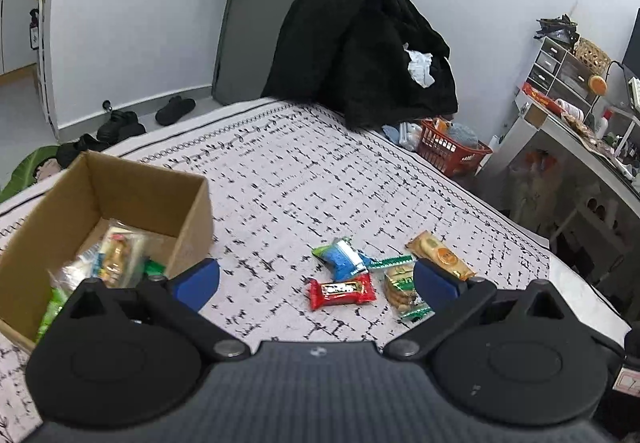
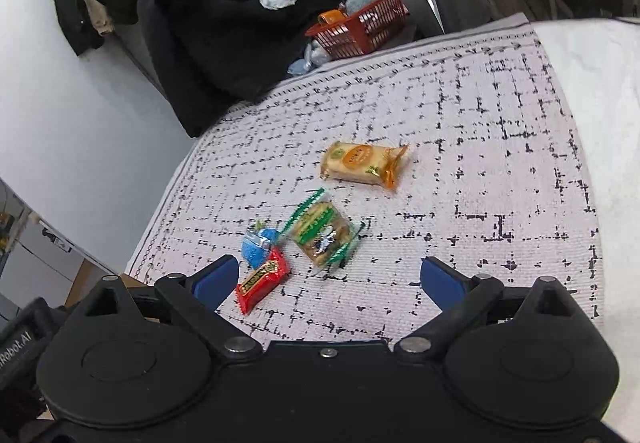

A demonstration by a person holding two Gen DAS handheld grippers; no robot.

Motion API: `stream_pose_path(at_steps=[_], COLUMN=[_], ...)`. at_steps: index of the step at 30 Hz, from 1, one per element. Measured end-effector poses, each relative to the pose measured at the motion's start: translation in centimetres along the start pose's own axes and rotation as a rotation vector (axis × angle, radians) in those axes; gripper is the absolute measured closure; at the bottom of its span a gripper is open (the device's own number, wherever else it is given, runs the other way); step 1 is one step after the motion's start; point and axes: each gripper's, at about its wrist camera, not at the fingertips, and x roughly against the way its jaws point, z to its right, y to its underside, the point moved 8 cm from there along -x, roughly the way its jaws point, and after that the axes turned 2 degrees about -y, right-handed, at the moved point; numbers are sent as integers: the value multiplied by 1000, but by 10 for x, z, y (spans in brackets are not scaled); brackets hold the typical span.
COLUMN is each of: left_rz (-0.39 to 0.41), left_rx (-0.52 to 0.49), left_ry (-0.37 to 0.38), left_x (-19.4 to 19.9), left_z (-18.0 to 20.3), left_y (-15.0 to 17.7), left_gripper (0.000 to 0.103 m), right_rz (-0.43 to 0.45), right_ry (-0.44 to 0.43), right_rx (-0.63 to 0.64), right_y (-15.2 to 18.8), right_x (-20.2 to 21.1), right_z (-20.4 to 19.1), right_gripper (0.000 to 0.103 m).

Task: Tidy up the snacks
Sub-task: 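Move both open grippers back toward the remaining snack pile, then grasp the red packet with the left gripper while the right moves toward the green cookie packet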

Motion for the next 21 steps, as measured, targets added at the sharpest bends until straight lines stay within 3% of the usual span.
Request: stream_pose_path(at_steps=[21], left_rz=[-98], left_rx=[-23], left_ry=[-45], left_x=[-81], left_z=[16], left_y=[26], left_gripper=[4], right_rz=[-67], right_ry=[19], right_rx=[-9], right_y=[-6], right_x=[-47], right_z=[24], right_gripper=[7])
